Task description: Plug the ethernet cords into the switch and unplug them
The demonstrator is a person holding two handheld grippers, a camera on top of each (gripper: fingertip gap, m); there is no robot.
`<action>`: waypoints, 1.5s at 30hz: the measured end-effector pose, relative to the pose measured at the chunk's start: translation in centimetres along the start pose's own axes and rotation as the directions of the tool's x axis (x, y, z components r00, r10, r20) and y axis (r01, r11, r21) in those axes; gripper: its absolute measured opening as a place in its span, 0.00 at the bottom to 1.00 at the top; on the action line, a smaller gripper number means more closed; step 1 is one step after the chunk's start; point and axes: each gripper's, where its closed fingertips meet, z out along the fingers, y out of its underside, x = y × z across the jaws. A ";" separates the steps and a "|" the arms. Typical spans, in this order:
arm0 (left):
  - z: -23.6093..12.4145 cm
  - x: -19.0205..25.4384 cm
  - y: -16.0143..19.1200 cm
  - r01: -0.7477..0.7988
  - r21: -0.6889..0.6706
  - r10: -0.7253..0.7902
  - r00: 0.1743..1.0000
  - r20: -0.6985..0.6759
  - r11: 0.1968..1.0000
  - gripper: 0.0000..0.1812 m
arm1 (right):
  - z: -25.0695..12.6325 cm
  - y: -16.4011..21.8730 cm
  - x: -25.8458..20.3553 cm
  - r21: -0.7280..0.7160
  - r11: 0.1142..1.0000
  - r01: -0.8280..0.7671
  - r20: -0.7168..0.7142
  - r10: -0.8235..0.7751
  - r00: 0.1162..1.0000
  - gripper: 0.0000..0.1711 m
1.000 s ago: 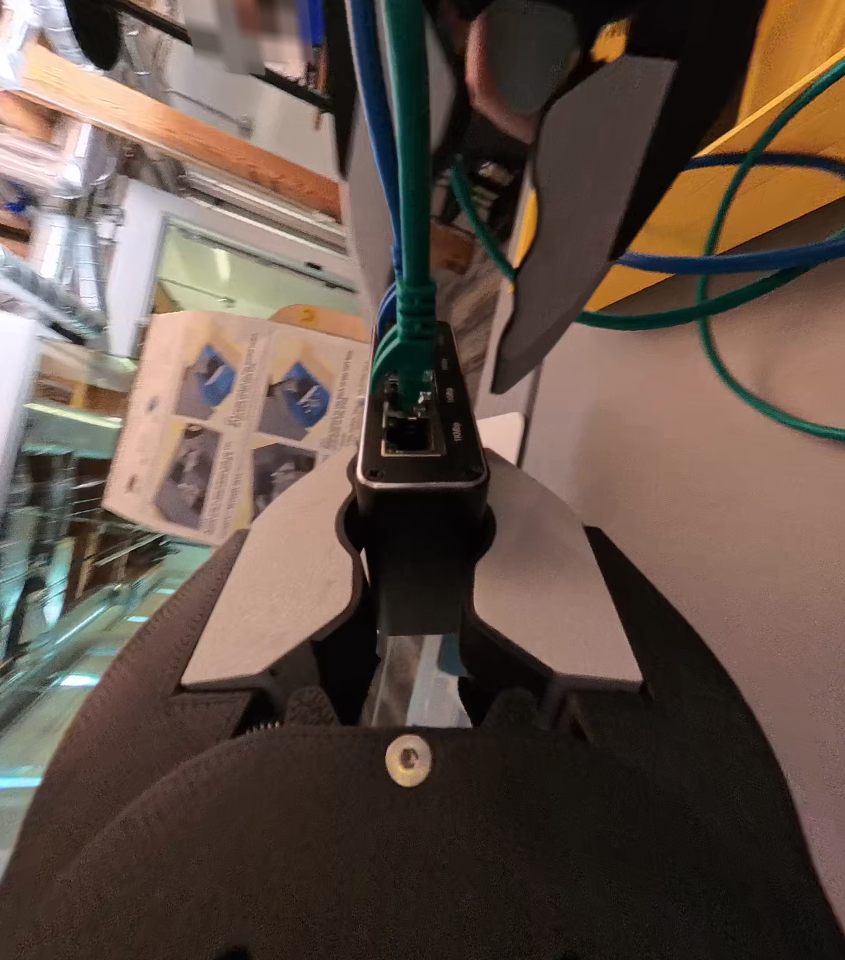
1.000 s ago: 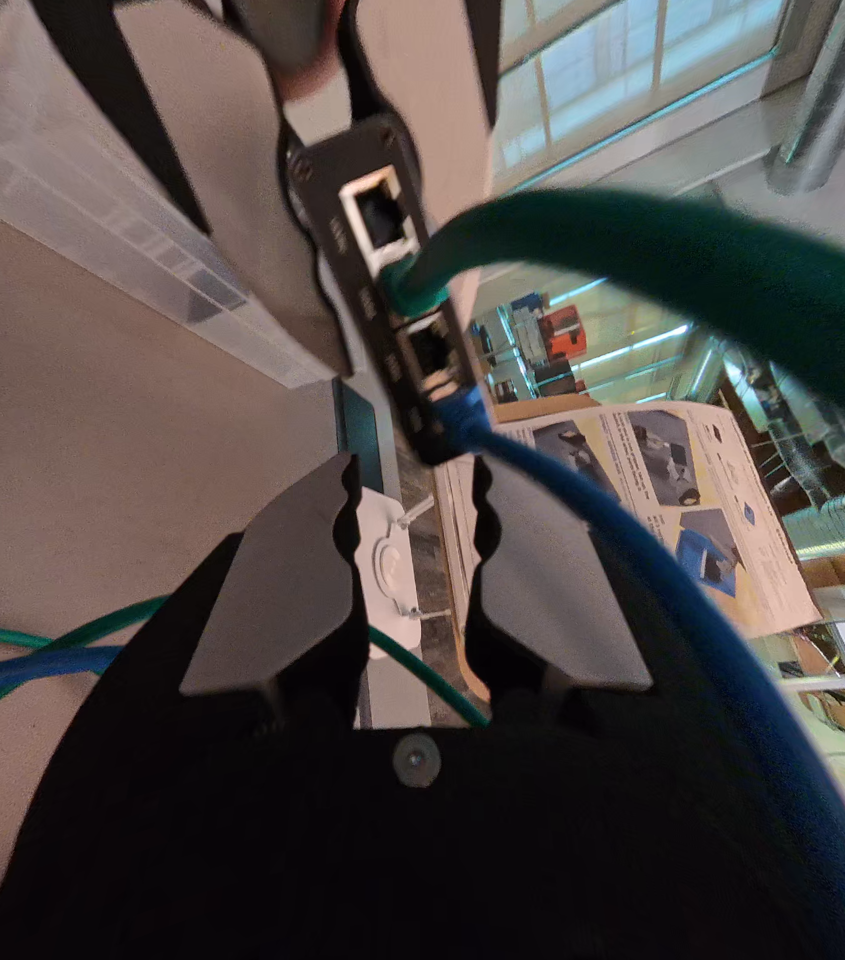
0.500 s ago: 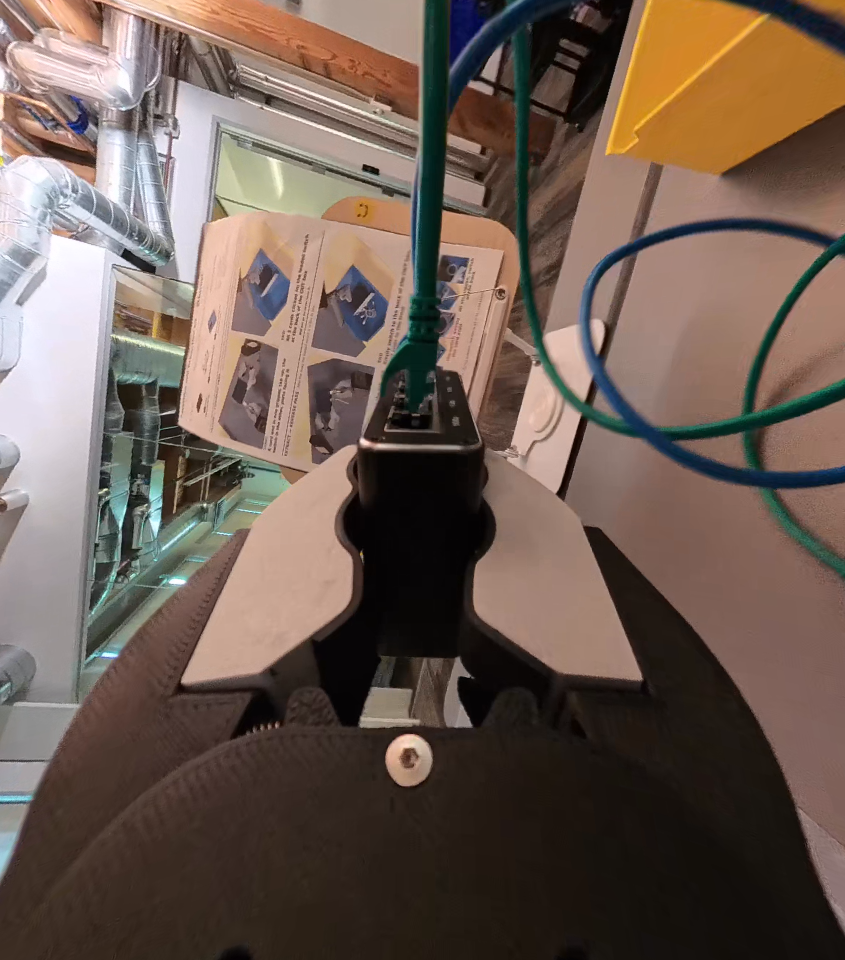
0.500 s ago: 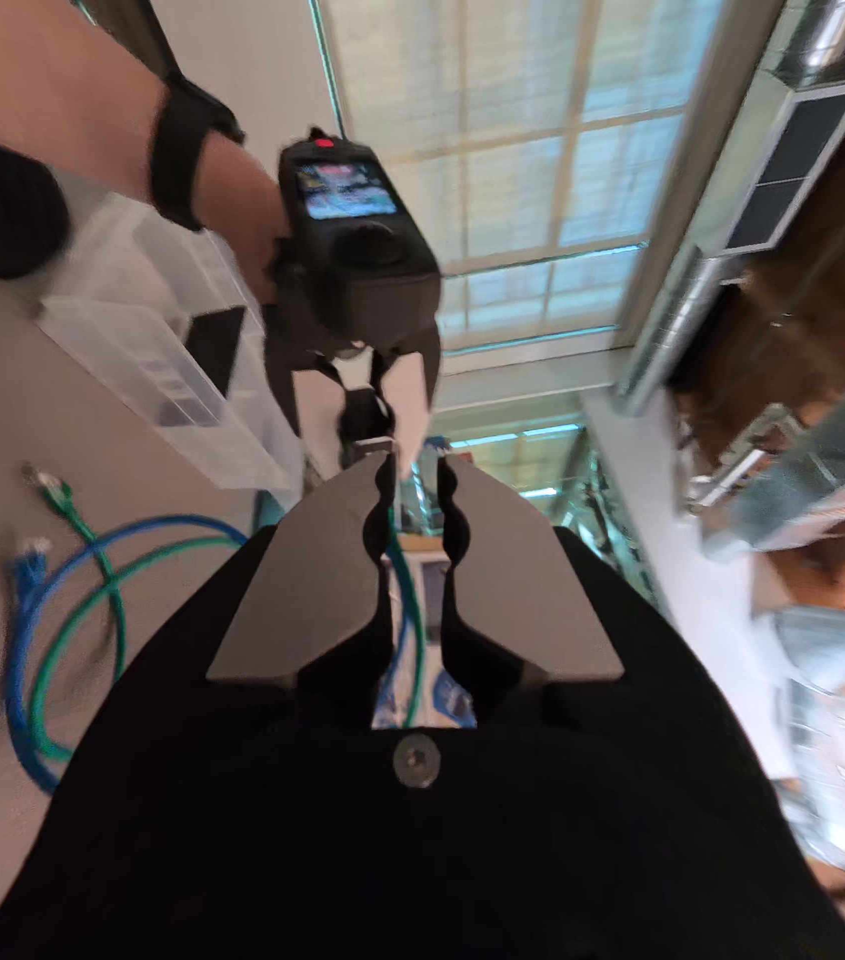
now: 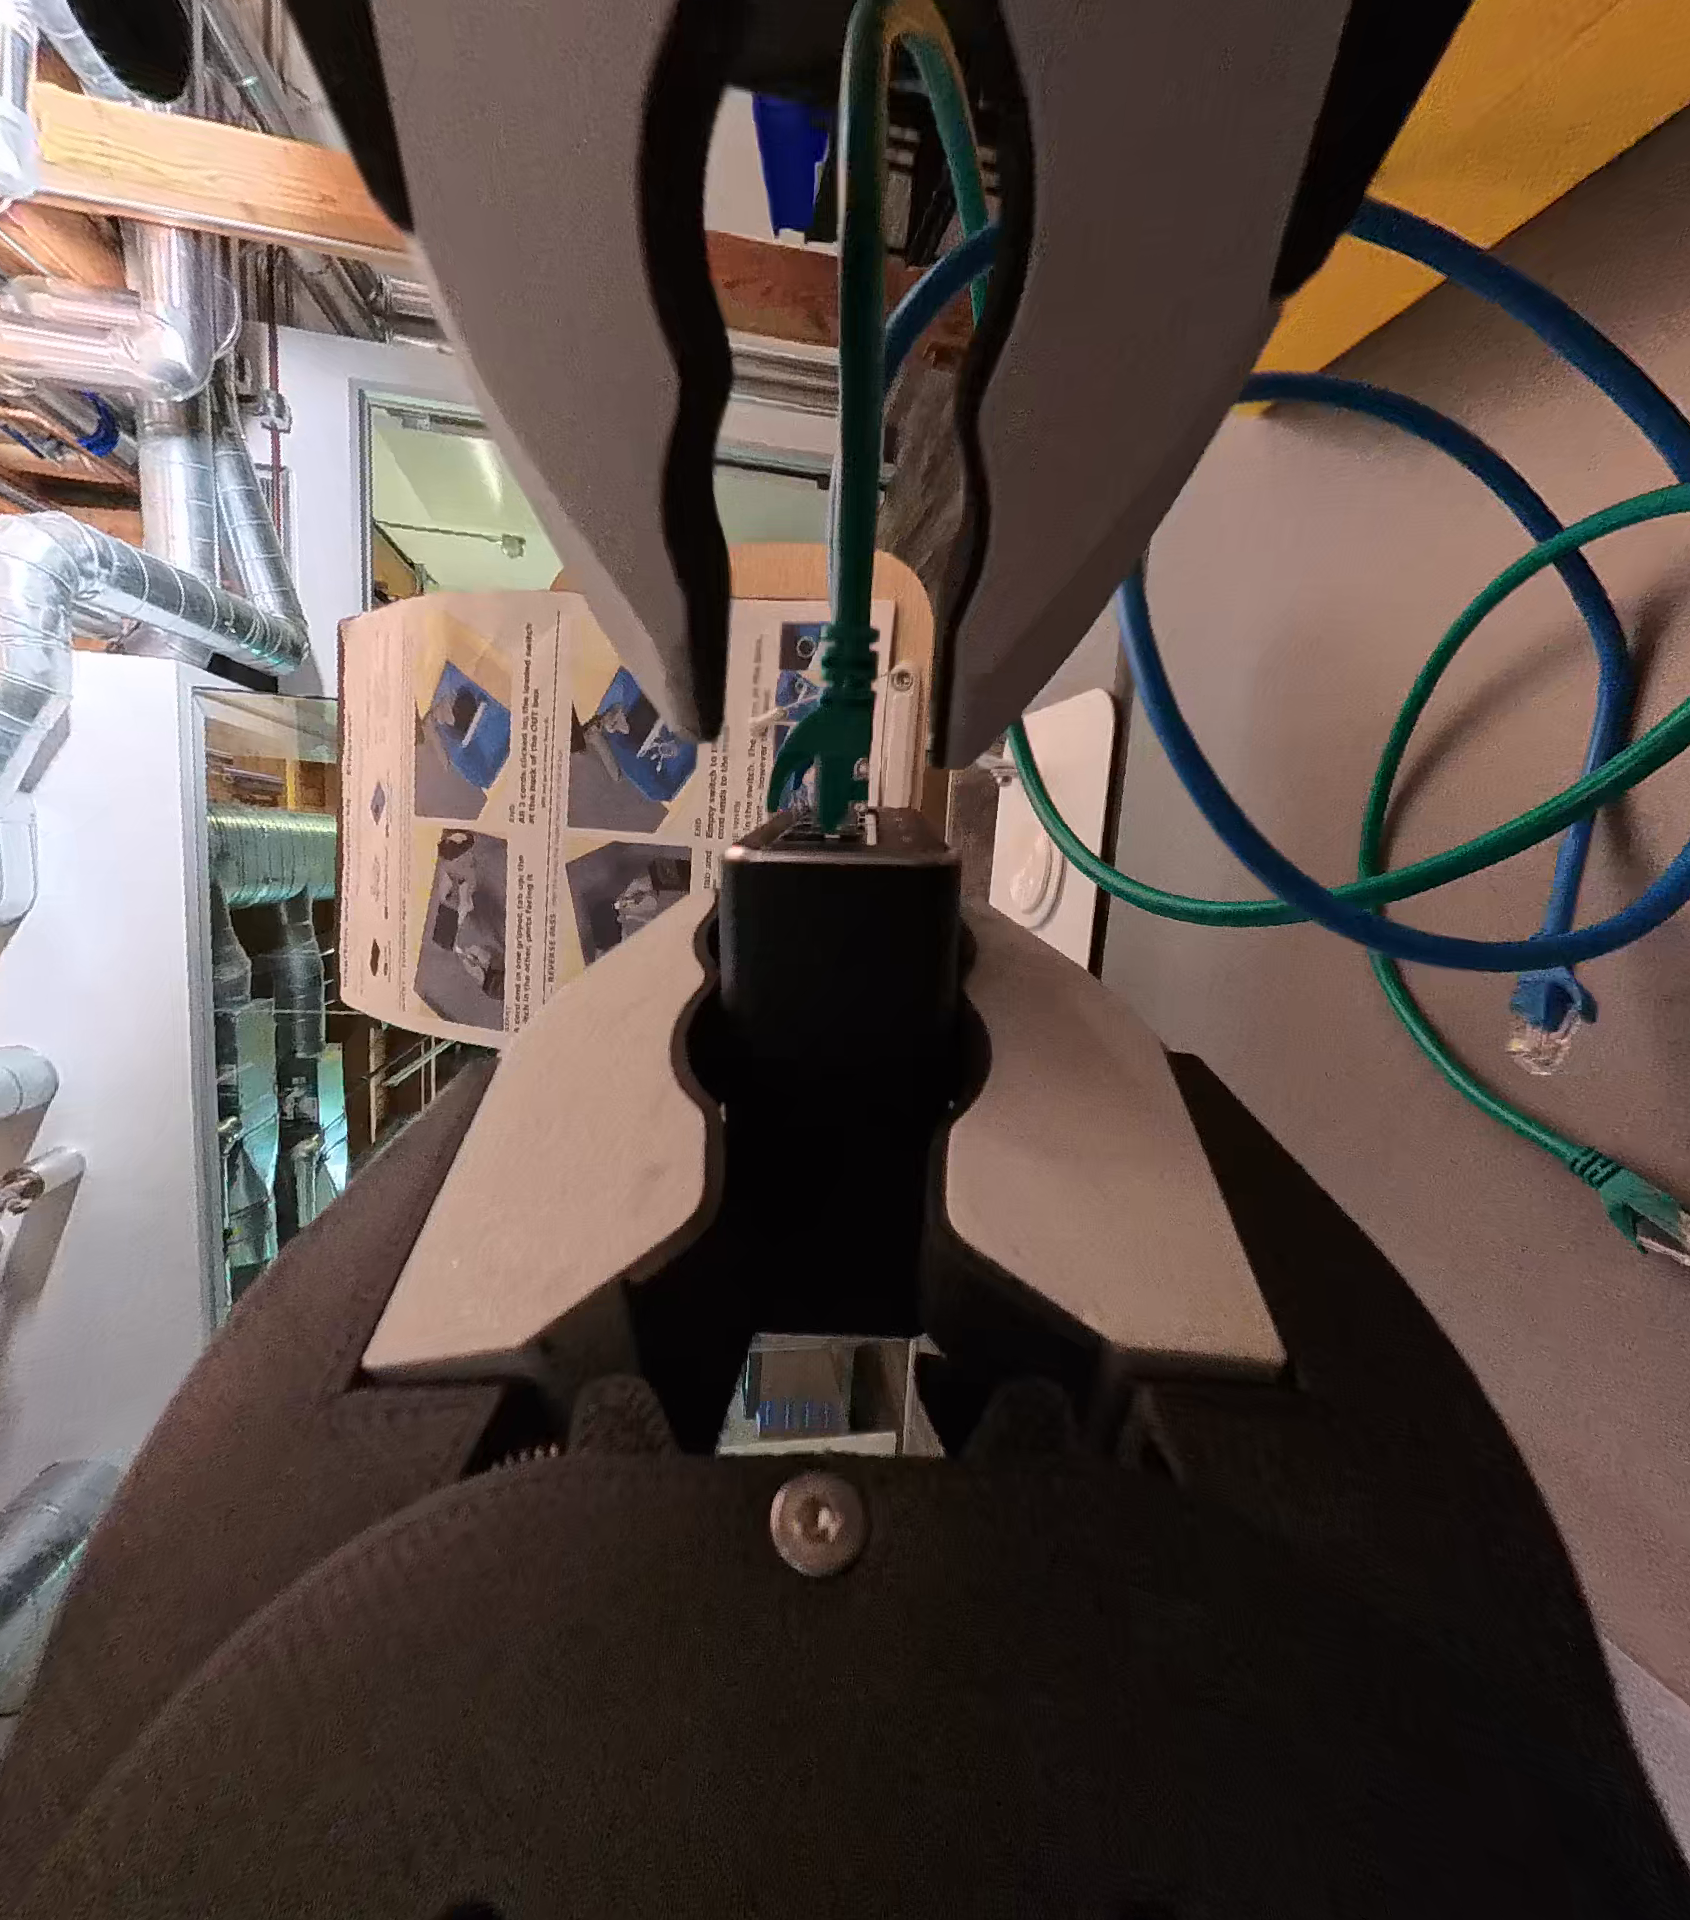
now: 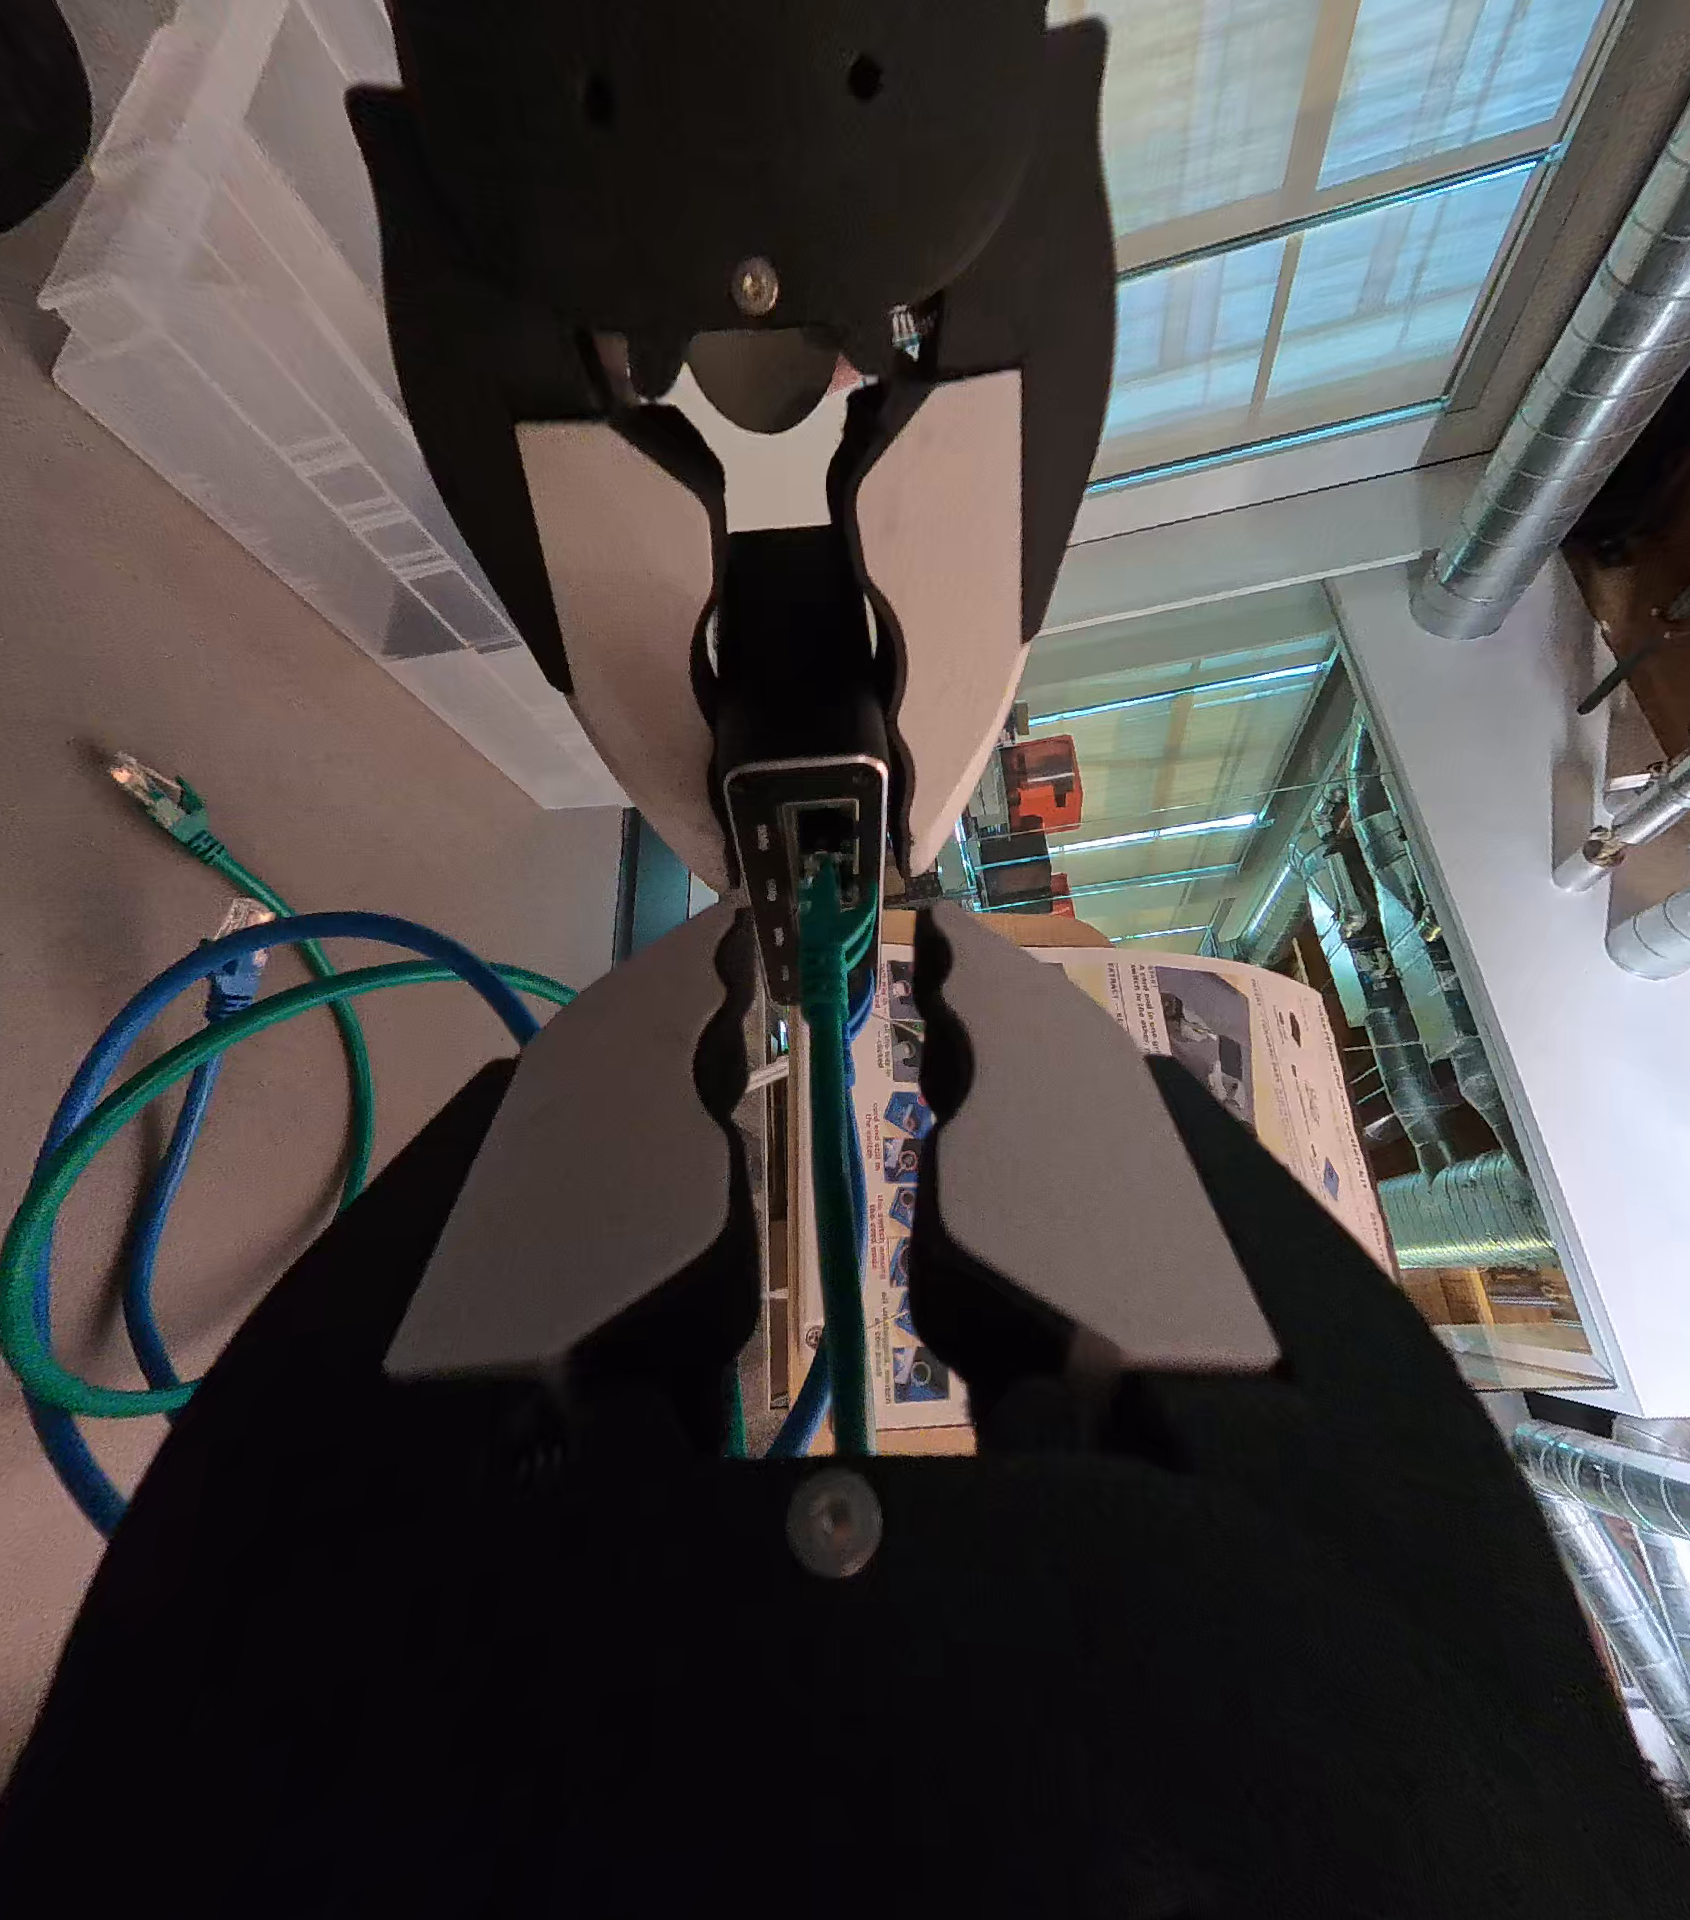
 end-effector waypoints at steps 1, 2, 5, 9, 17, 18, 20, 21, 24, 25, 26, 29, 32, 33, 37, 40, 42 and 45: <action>0.0 0.1 -0.2 -0.002 0.007 0.003 1.000 -0.002 1.000 0.20 | 0.0 0.2 0.0 -0.009 1.000 0.003 0.000 -0.003 1.000 0.17; 0.0 0.1 -0.3 -0.003 0.010 0.003 1.000 -0.005 1.000 0.20 | 0.1 0.4 -0.1 -0.019 1.000 0.007 0.005 -0.007 1.000 0.17; -0.1 0.3 -0.7 -0.014 0.021 0.014 1.000 -0.008 1.000 0.20 | -0.1 0.4 -0.4 -0.010 1.000 -0.014 0.027 0.014 1.000 0.14; -0.1 0.5 -1.2 -0.030 0.030 0.030 0.999 -0.009 0.999 0.20 | -0.2 0.6 -0.7 -0.037 0.999 -0.015 0.055 0.017 0.998 0.11; -0.2 0.7 -1.3 -0.030 0.037 0.031 0.999 -0.022 0.999 0.20 | 0.0 0.7 -0.7 -0.052 0.998 0.028 0.039 -0.026 0.999 0.10; -0.2 0.7 -1.3 -0.029 0.041 0.030 0.999 -0.021 0.999 0.20 | -0.1 0.6 -0.7 -0.047 0.998 0.029 0.035 -0.027 0.999 0.10; -0.2 0.7 -1.4 -0.026 0.045 0.027 0.999 -0.023 0.999 0.20 | -0.1 0.6 -0.6 -0.038 0.999 0.031 0.029 -0.030 0.999 0.10; -0.2 0.7 -1.4 -0.026 0.047 0.027 0.999 -0.022 0.999 0.20 | 0.0 0.5 -0.6 -0.036 0.999 0.032 0.026 -0.031 0.999 0.10; -0.2 0.8 -1.4 -0.031 0.050 0.032 0.999 -0.024 0.998 0.20 | -0.1 0.6 -0.7 -0.046 0.998 0.044 0.034 -0.042 0.999 0.10; -0.2 0.8 -1.4 -0.035 0.052 0.036 0.999 -0.025 0.998 0.20 | -0.1 0.5 -0.8 -0.049 0.998 0.049 0.038 -0.047 0.998 0.09; -0.2 0.8 -1.4 -0.039 0.053 0.040 0.999 -0.024 0.998 0.20 | -0.2 0.5 -0.8 -0.052 0.998 0.046 0.047 -0.044 0.998 0.09; -0.2 0.8 -1.4 -0.040 0.058 0.041 0.999 -0.026 0.998 0.20 | -0.4 0.4 -1.0 -0.080 0.996 0.036 0.081 -0.029 0.996 0.09; 0.0 1.8 -1.2 -0.032 0.051 0.037 0.994 -0.101 0.998 0.21 | -0.4 0.6 -2.2 -0.146 0.986 0.076 0.153 -0.053 0.987 0.09; 0.1 2.2 -1.2 -0.019 0.046 0.025 0.991 -0.132 0.999 0.21 | -0.5 0.8 -2.5 -0.166 0.983 0.083 0.177 -0.053 0.983 0.09; 0.6 2.9 -1.7 -0.009 0.067 0.020 0.986 -0.166 0.998 0.21 | -1.0 1.2 -3.2 -0.187 0.981 0.053 0.240 -0.007 0.971 0.09; 1.1 3.9 -1.8 0.010 0.081 0.007 0.977 -0.212 0.997 0.22 | -1.2 1.8 -4.1 -0.219 0.974 0.051 0.292 0.016 0.956 0.09; 1.4 4.5 -1.9 0.028 0.085 -0.007 0.969 -0.246 0.996 0.22 | -1.5 2.1 -4.6 -0.239 0.970 0.054 0.328 0.028 0.944 0.08; 1.5 5.0 -2.5 0.050 0.080 -0.026 0.962 -0.272 0.996 0.22 | -2.0 2.3 -4.9 -0.239 0.971 0.028 0.357 0.061 0.932 0.09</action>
